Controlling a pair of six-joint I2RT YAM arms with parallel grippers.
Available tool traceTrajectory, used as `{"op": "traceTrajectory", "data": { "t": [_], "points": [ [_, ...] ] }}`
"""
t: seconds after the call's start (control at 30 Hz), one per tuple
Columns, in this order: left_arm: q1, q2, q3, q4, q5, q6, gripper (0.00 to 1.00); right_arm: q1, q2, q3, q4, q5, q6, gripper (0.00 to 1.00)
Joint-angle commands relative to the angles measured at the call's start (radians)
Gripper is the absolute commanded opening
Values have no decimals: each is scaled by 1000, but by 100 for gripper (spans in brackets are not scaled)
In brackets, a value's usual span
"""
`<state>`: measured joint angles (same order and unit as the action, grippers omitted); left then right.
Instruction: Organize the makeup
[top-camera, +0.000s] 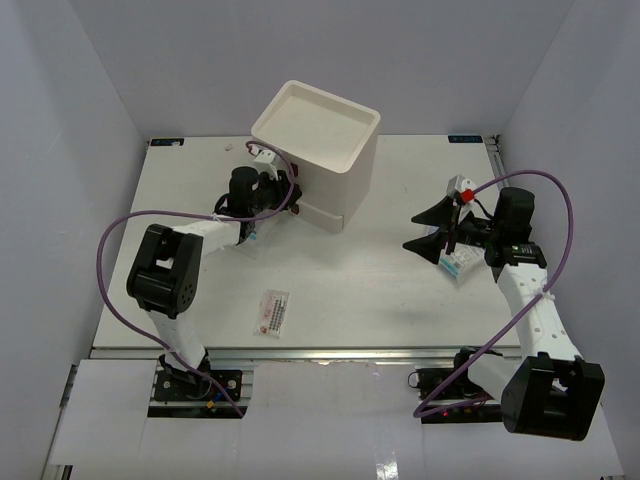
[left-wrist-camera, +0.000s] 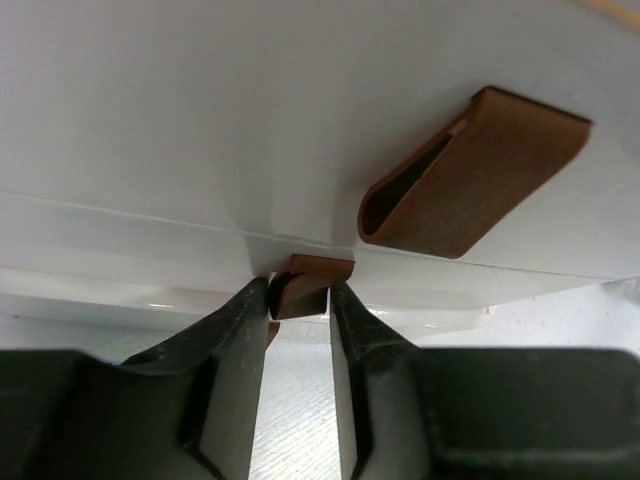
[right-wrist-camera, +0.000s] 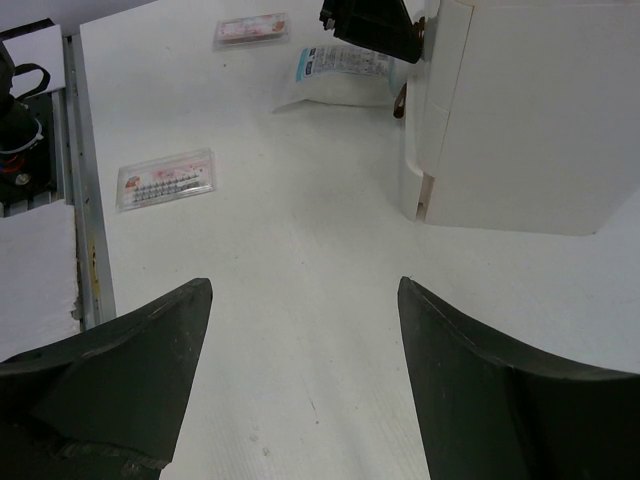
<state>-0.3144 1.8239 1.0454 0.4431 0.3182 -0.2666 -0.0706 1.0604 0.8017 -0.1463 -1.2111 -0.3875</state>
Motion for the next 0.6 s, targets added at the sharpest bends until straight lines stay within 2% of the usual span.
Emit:
{"op": "traceTrajectory", "data": {
  "t": [0.0,0.03,0.2,0.33,0.57],
  "points": [
    [-2,-73,3,3,-42,-5,34,-12,6,-10,39,-31,10,81],
    [-3,-100,-9,0,-40,-7,29,-14,7,-10,39,-28,10,81],
    [-2,-245,-125,-11,-15,-26,16,-30,10,-16,39,-25,10,81],
    [-3,-390,-288,3,-41,-76,15,-38,10,-23,38,-15,6,81],
    [-2,-572,-400,-99,-79,-132,14,-52,13,-32,37,-1,-4,81]
  ]
}}
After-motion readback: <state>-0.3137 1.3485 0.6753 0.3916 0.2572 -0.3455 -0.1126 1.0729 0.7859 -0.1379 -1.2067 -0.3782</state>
